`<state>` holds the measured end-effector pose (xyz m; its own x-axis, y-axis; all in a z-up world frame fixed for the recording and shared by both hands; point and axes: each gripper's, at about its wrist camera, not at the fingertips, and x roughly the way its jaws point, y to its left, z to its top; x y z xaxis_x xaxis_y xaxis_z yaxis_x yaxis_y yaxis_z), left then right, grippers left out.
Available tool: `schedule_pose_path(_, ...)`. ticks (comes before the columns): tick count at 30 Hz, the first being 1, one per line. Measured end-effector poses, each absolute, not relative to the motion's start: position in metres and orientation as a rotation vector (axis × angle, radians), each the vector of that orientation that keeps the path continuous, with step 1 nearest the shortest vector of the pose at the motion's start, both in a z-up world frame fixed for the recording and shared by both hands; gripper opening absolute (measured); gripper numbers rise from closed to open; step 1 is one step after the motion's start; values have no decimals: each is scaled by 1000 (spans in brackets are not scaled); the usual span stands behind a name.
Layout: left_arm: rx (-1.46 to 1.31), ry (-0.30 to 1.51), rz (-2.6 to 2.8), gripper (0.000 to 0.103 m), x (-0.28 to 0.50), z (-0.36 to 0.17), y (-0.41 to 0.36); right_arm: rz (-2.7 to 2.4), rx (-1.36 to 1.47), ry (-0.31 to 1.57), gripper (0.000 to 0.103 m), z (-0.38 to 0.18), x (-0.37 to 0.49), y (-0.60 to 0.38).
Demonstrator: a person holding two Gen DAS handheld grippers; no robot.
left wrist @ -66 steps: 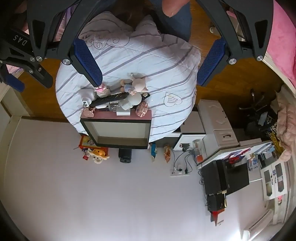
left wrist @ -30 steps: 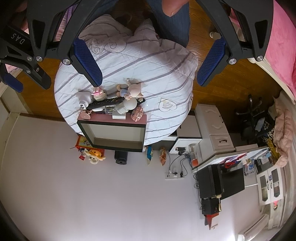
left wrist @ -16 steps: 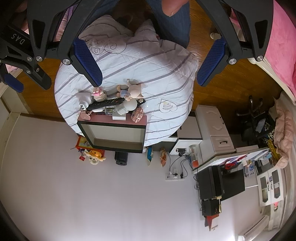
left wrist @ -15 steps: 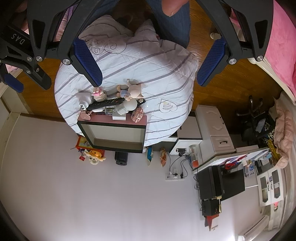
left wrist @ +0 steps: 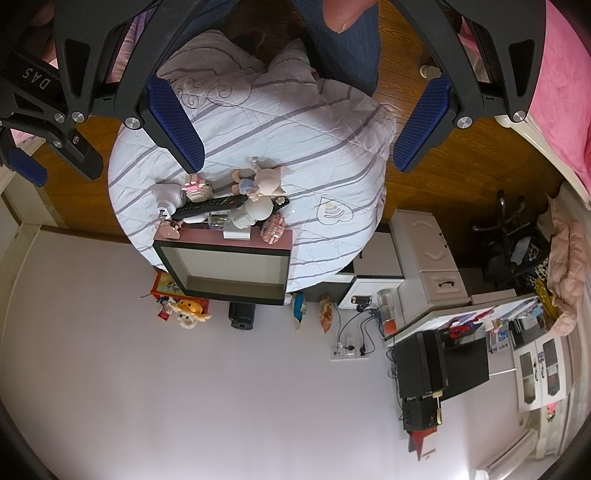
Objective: Organize rigid objects
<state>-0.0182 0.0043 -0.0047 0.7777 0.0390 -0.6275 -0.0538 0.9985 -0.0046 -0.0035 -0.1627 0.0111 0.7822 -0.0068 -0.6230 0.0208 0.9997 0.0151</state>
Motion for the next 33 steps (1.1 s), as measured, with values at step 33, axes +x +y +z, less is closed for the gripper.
schedule_pose_path(33,-31,759,45,103,6,-43,4,-31,24,737,103,-18,17,-169)
